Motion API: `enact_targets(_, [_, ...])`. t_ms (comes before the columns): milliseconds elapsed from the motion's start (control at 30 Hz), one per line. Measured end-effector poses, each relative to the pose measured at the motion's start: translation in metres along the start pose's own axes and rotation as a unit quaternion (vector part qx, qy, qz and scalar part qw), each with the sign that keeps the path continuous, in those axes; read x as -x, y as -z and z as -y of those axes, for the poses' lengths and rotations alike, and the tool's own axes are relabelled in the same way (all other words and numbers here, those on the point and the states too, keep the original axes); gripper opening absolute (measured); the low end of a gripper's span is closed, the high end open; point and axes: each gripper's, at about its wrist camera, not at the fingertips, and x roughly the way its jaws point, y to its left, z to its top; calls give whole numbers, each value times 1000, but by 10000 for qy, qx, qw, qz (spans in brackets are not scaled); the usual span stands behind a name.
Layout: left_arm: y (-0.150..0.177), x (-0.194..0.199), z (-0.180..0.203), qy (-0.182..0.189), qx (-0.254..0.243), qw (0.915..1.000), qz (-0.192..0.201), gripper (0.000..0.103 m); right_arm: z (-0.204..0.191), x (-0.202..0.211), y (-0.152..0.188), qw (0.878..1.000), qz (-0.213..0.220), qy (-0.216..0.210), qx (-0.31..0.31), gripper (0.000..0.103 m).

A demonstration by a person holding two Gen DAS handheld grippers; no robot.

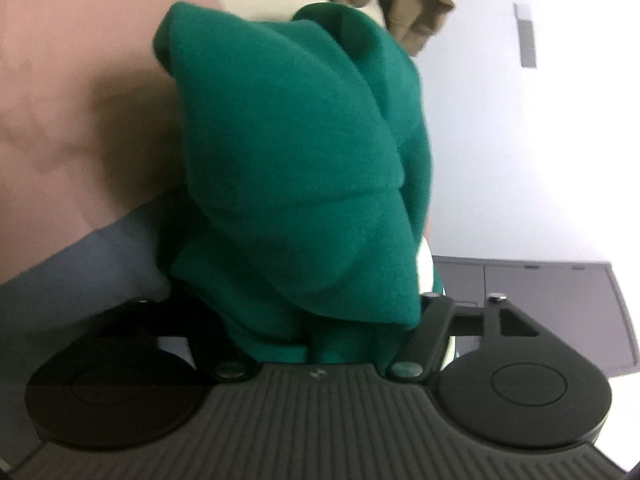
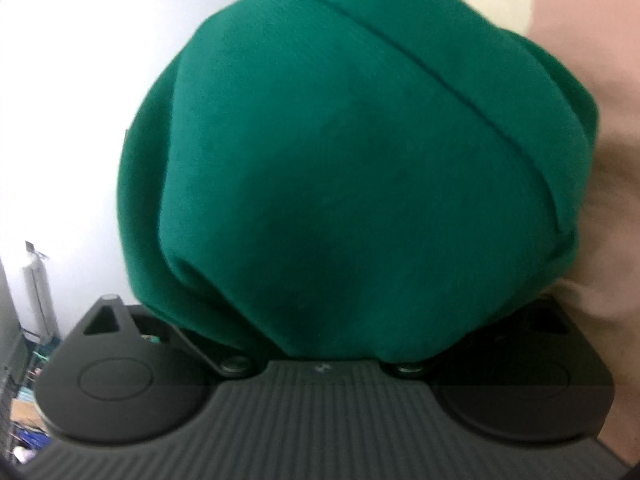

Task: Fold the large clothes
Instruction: 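Fold the held hoodie over onto itself with both grippers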

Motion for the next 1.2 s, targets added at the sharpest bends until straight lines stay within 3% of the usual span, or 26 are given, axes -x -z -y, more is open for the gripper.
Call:
enact_targets(33, [2,-1,4,-24,-145,9999,18,64,-2,-3,0,10000,-20,-15,70,98])
enact_targets(167, [8,2,17,-18,-597,9982,105,55,-3,2,1,9990,-114,-155,410,70])
enact_targets(267, [10,5,25,23,-928,9956,128,50,-9,10,0,9961,-105,-242,844,56])
enact_targets(367, [0,-7,43,89,-1180,9929,152,47,-21,18,4,9916,-72,-280,1262,48])
enact_targets(767, [16,-9,86,496,-2109,9762,27,42,-49,70,-15,9778,-86,-465,2042,40])
enact_targets(933, [49,-25,104,510,-2380,9695,-280,42,-55,86,-34,9741,92,-455,2212,39])
enact_targets(1200, [121,-75,138,978,-2395,9623,-837,42,-54,137,-77,9561,673,-494,2810,38])
